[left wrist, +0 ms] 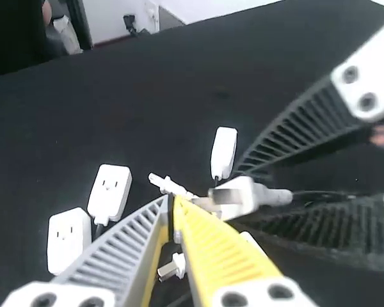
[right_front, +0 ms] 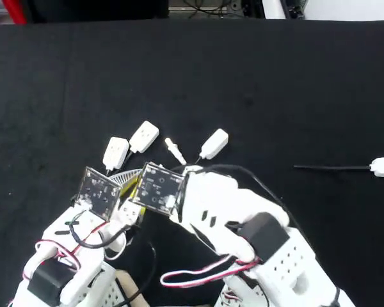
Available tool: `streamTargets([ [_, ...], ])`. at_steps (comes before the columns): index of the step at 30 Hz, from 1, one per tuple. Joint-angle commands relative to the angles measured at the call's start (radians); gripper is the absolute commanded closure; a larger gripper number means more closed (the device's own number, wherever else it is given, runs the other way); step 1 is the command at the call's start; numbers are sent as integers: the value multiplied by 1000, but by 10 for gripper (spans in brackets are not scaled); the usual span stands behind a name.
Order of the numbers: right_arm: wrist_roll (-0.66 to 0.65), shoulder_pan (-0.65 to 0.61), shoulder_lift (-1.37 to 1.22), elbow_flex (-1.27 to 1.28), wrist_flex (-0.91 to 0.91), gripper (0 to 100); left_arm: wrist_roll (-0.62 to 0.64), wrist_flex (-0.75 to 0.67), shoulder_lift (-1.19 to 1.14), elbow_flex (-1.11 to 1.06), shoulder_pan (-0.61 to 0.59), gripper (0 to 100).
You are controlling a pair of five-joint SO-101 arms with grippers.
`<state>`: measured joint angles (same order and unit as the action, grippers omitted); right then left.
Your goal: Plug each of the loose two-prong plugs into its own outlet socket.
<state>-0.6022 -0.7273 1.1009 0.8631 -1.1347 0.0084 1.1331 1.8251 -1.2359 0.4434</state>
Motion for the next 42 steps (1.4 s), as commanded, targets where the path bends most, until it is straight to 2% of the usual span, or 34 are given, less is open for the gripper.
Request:
streamTargets([
  [1, -6, -9, -22, -1, 41, 987, -25, 11, 0, 1, 28, 972],
  [10, 2, -9, -19, 28, 72, 987, -25, -11, 0, -24, 28, 970],
  [17, 21, -9, -4, -2, 43, 987, -61, -224, -2, -236, 18, 938],
  [21, 40, -9, 65, -21, 8, 987, -66, -287, -2, -300, 18, 927],
  [35, 78, 0, 150, -27, -18, 987, -66, -287, -2, -305, 15, 927],
  [38, 127, 153, 134, -77, -31, 987, -66, -290, -2, -302, -36, 926],
  [42, 92, 419, -27, -182, -106, 987, -61, -293, -2, -306, -130, 924],
])
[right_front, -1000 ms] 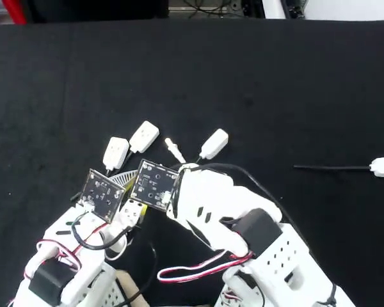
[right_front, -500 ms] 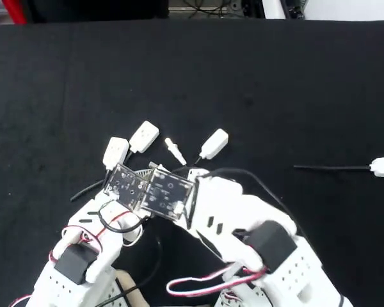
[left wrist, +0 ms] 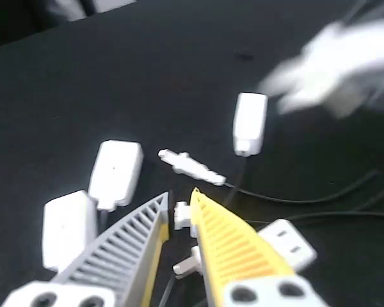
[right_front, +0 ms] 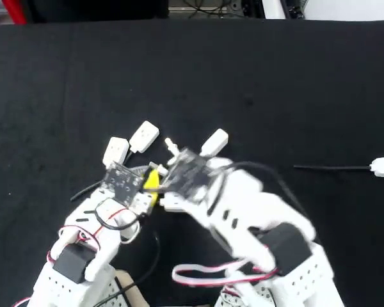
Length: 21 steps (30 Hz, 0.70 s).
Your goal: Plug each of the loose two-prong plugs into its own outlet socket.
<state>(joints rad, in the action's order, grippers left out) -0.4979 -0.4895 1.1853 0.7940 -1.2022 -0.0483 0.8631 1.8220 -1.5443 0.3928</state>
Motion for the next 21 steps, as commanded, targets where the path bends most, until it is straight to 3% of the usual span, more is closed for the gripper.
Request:
streamTargets([
  [1, -17, 241, -177, -148, -51, 987, -3, -25, 2, 2, -84, 924],
  [6, 6, 497, -535, -369, -95, 987, -2, -157, -8, -53, -79, 924],
  [10, 9, 624, -791, -515, -133, 987, -2, -190, -26, -61, 28, 922],
  [13, 26, 684, -929, -602, -161, 987, 0, -198, -120, -21, 85, 901],
  [21, 31, 710, -1032, -650, -176, 987, -9, -453, -683, 170, 105, 902],
])
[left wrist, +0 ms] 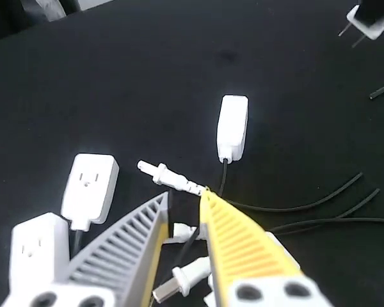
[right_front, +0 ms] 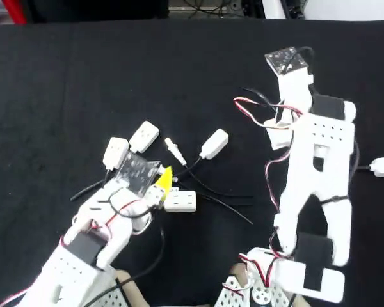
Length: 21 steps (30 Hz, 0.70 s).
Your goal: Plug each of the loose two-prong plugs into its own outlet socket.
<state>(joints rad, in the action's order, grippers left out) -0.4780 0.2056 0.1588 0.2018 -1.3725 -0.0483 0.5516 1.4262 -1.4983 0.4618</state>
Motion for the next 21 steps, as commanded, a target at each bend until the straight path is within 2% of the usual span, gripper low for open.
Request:
streamTargets([
  [1, 11, 15, -7, -59, -6, 987, -9, -218, -374, 131, 45, 902],
  [3, 31, 15, -7, -61, -5, 987, -9, -394, -559, 150, 67, 902],
  [5, 34, 15, -7, -61, -5, 987, -9, -511, -752, 209, 93, 903],
  [11, 31, 17, -7, -58, 0, 987, -9, -551, -1297, 568, 148, 941],
  [15, 29, 17, -7, -59, 2, 987, -9, -551, -1402, 690, 197, 954],
  [21, 11, 25, -7, -61, 2, 987, -9, -551, -1336, 713, 222, 963],
])
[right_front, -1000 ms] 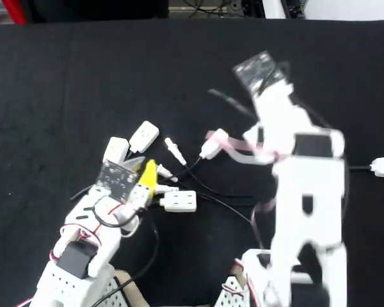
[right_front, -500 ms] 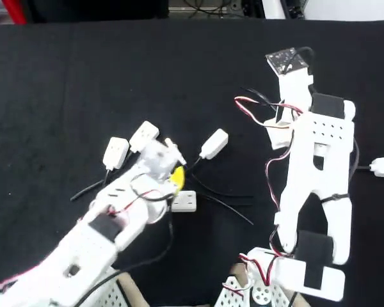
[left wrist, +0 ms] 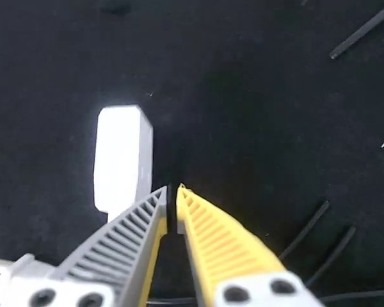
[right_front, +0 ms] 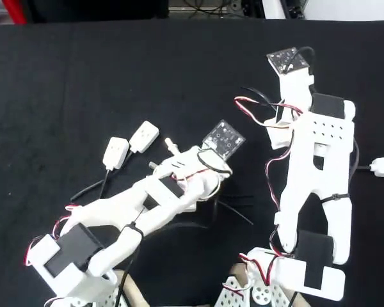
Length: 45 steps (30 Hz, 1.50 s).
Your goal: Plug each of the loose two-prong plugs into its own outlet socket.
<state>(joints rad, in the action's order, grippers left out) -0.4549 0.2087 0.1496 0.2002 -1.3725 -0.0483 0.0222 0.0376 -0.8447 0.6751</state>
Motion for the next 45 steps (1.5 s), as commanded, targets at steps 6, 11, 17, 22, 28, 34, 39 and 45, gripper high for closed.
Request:
streamTargets([
  [6, -15, 40, 2, -61, 3, 987, -9, -68, 14, 88, -15, 972],
  [11, -15, 37, 2, -61, 3, 987, -11, -157, -167, 163, -64, 972],
  [17, -15, 40, 2, -59, 3, 987, -9, -153, -279, 251, -124, 972],
  [22, -15, 38, 2, -54, 3, 987, -11, -155, -190, 179, -114, 972],
  [28, -57, 29, 2, -59, 3, 987, -11, -155, 221, -97, -68, 972],
  [34, -166, -86, -4, -102, -58, 987, -160, 32, 807, -386, -199, 971],
  [39, -219, -193, -102, -268, -193, 987, -147, 436, 1229, -464, -489, 971],
  [45, -239, -367, -289, -530, -348, 987, -172, 463, 1651, -866, -730, 971],
])
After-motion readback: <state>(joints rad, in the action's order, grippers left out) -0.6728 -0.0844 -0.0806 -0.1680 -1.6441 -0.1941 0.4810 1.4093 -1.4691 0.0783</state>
